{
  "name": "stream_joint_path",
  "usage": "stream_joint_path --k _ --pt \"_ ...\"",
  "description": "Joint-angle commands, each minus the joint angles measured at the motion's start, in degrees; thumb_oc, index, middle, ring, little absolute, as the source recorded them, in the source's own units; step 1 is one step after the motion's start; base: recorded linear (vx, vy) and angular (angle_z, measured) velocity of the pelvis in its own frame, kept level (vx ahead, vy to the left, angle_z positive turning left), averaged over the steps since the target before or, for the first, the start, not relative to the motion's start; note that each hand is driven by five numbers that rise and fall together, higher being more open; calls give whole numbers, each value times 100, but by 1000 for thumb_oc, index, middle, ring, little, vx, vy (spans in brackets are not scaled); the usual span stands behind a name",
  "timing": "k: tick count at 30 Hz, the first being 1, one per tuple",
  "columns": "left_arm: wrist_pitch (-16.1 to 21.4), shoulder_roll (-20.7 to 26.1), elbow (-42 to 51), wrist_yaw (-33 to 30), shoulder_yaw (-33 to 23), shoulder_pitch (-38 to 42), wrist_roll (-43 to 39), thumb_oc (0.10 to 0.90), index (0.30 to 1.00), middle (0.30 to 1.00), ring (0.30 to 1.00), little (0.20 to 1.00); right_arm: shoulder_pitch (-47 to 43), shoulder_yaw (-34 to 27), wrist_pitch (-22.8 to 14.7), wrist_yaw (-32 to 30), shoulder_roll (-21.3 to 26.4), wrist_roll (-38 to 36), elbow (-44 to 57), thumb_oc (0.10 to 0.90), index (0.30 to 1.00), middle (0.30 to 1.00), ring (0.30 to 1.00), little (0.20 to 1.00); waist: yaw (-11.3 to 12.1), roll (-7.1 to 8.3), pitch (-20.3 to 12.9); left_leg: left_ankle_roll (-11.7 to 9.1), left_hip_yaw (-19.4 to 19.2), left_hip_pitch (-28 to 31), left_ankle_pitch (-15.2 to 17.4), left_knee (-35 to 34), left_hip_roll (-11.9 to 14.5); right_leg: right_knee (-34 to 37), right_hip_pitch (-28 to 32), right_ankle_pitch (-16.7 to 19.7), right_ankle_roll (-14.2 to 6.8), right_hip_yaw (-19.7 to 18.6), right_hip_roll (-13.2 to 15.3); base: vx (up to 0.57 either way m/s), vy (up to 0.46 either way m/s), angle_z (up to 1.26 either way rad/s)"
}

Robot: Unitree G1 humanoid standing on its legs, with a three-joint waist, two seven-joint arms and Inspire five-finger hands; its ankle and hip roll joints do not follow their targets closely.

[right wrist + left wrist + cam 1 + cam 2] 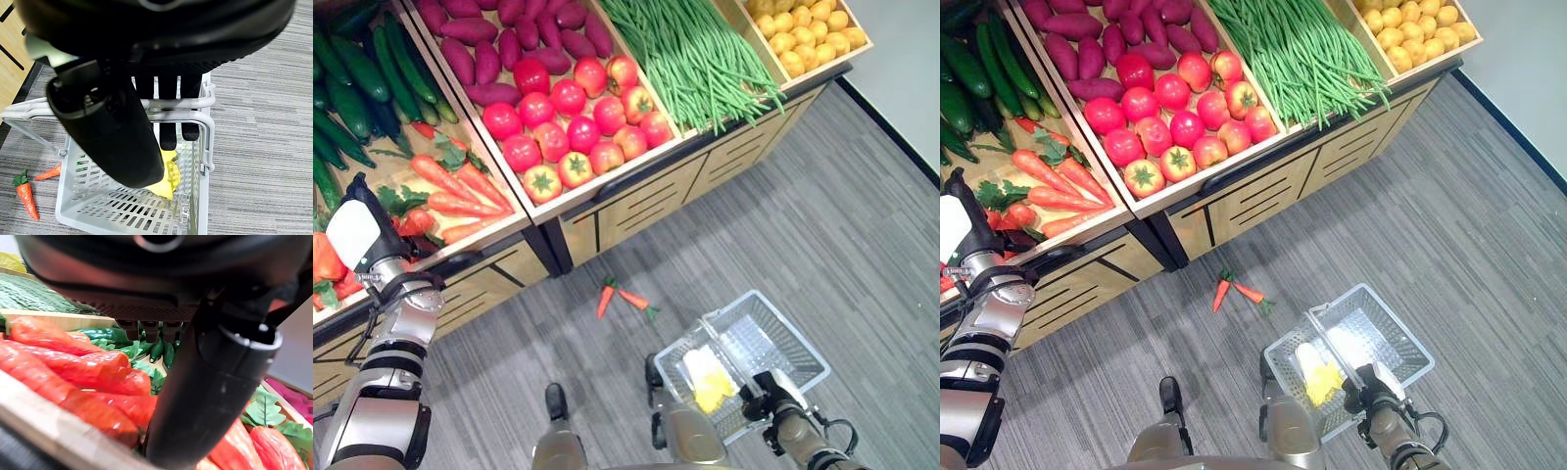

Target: Get the vegetables into the basket

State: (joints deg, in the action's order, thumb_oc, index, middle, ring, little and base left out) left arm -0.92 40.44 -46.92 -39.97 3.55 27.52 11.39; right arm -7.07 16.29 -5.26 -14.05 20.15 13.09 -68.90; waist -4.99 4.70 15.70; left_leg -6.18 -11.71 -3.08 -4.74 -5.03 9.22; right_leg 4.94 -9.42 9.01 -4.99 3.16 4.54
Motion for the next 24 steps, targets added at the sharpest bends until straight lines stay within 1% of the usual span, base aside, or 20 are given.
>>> stream_joint_path --k 1,2,3,4,5,6,9,16,18,21,24 --pt "84 329 -139 -331 -258 252 210 900 1000 1000 1000 1000 2 125 -30 -208 40 1 -45 400 300 300 300 300 64 306 -146 -46 119 -26 241 3 -144 -74 93 -146 -577 266 538 0 0 0" --pt "50 320 -264 -363 -309 228 176 833 907 907 907 907 6 128 -37 -210 45 2 -40 400 300 300 300 300 64 314 -143 -46 112 -12 244 3 -143 -78 100 -148 -575 263 538 0 0 0" --pt "25 303 -417 -365 -349 220 109 624 613 613 613 613 2 136 -41 -210 43 12 -33 400 300 300 300 300 63 322 -140 -46 104 4 242 3 -140 -83 107 -150 -573 260 533 0 0 0" --pt "4 305 -523 -362 -357 227 79 580 553 553 553 553 2 142 -44 -209 43 8 -28 400 300 300 300 300 59 324 -133 -47 102 13 243 3 -139 -85 108 -151 -572 252 530 0 0 0" --pt "-35 338 -665 -322 -337 248 85 455 377 377 377 377 4 154 -54 -206 53 11 -6 400 300 300 300 300 52 327 -129 -49 94 21 245 3 -138 -87 111 -155 -572 246 525 0 0 0" --pt "-65 374 -768 -293 -312 273 111 400 300 300 300 300 7 155 -63 -207 60 5 -12 400 300 300 300 300 52 329 -127 -48 87 29 245 3 -133 -93 116 -154 -570 242 522 0 0 0" --pt "-112 455 -1121 -57 -114 425 107 400 300 300 300 300 -37 189 -54 -212 72 9 -44 400 300 300 300 300 36 326 -105 -47 65 48 246 3 -126 -104 111 -154 -569 227 511 0 0 0" --pt "-274 759 -1744 873 569 1005 397 400 300 300 300 300 -153 255 22 -138 156 9 -49 400 300 300 300 300 -13 323 -33 -41 14 92 247 3 -136 -117 94 -126 -581 187 500 -1 3 -1" --pt "-286 832 -1847 1022 702 1148 466 400 300 300 300 300 -179 286 29 -100 163 7 -31 400 300 300 300 300 -18 333 -16 -35 -11 102 254 3 -137 -119 90 -119 -586 168 501 -13 18 -8" --pt "-297 868 -1879 1064 797 1293 528 400 300 300 300 300 -190 334 25 -58 132 5 -15 400 300 300 300 300 -29 353 2 -30 -49 129 260 3 -144 -125 71 -96 -589 120 497 -10 12 -7" --pt "-264 895 -1790 977 792 1346 491 400 300 300 300 300 -178 347 25 -32 108 0 -5 400 300 300 300 300 -19 380 -7 -30 -82 171 274 3 -146 -129 76 -94 -590 100 498 1 1 -4"
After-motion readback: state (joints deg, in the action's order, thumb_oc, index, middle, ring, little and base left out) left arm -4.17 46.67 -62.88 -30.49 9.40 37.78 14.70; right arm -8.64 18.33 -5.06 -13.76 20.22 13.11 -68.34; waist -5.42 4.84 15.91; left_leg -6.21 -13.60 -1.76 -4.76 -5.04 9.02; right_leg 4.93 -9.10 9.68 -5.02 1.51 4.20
